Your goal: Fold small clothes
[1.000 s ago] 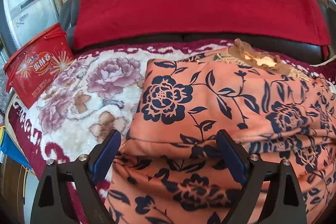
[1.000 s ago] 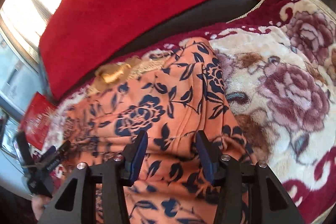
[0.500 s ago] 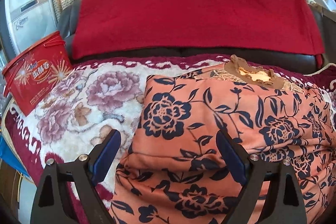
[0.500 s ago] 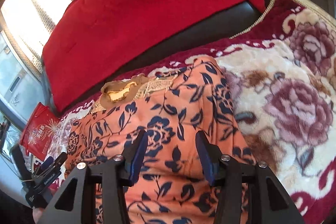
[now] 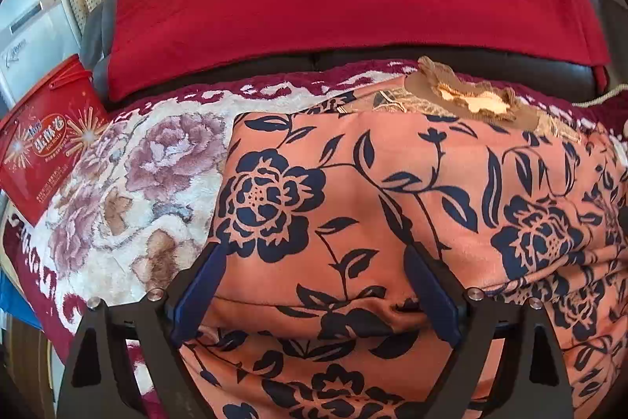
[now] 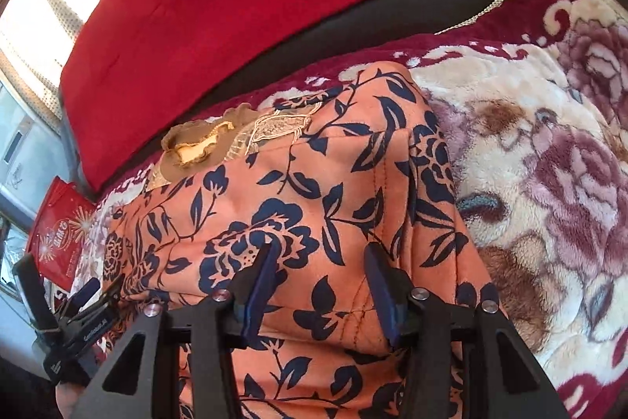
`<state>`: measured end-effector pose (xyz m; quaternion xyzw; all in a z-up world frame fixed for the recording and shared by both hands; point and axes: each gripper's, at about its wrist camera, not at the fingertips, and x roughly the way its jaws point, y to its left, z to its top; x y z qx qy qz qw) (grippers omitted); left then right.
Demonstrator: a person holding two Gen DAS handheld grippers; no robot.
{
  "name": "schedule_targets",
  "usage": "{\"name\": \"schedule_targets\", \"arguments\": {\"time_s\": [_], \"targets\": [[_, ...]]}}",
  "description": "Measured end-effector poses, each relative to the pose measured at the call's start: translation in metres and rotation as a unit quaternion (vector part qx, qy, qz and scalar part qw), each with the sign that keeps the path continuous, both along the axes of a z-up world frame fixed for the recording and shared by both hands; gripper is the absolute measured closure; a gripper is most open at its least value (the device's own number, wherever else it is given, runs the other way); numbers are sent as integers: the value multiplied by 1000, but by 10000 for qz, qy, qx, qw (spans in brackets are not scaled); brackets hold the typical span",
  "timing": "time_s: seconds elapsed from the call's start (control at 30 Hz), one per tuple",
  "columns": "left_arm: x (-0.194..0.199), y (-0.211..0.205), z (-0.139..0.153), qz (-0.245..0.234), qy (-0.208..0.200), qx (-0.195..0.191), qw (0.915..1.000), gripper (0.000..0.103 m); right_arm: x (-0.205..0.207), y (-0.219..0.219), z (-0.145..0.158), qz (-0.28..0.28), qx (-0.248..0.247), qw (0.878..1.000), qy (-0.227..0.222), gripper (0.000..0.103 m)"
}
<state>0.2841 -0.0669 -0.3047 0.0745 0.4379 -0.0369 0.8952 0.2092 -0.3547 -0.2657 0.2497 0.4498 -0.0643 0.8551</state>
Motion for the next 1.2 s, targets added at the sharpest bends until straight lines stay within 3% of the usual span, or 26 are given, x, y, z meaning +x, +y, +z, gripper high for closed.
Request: {"name": "schedule_targets", "arguments": {"time_s": [0.13, 0.27, 0.37, 0.4, 0.53, 0.63, 0.77, 0.9, 1.1, 1.2], "targets": [[0, 13, 11, 144, -150, -152, 9997, 11, -8, -12, 9, -62, 227, 9995, -221, 53], [6, 40, 17, 520, -267, -248, 9980, 11, -19, -29, 19, -330, 62, 9985, -434, 52], [22, 39, -14, 421, 537, -53, 9977, 11, -12, -37, 1, -212, 268, 9994, 19, 51], [23, 38, -15, 412, 545, -34, 9977, 11, -10, -37, -7, -170, 316, 9992, 156, 51], [16, 34, -4, 305, 214, -12, 9993, 11, -11, -30, 0, -63, 65, 9999, 52, 50], [8, 43, 4, 316, 28, -124, 9994, 11, -18, -30, 4, -63, 255, 9996, -101, 50], [-19, 65, 17, 337, -217, -91, 9992, 11, -35, -30, 18, 85, 245, 9988, -410, 38], [-54, 95, 20, 344, -115, -340, 9988, 11, -65, -25, 31, 205, 176, 9980, -574, 36], [-132, 134, -4, 255, 510, -642, 9963, 11, -134, -10, 36, 367, 108, 9974, -605, 32], [-158, 137, -16, 102, 846, -665, 9941, 11, -167, -1, 33, 396, 51, 9984, -398, 32]]}}
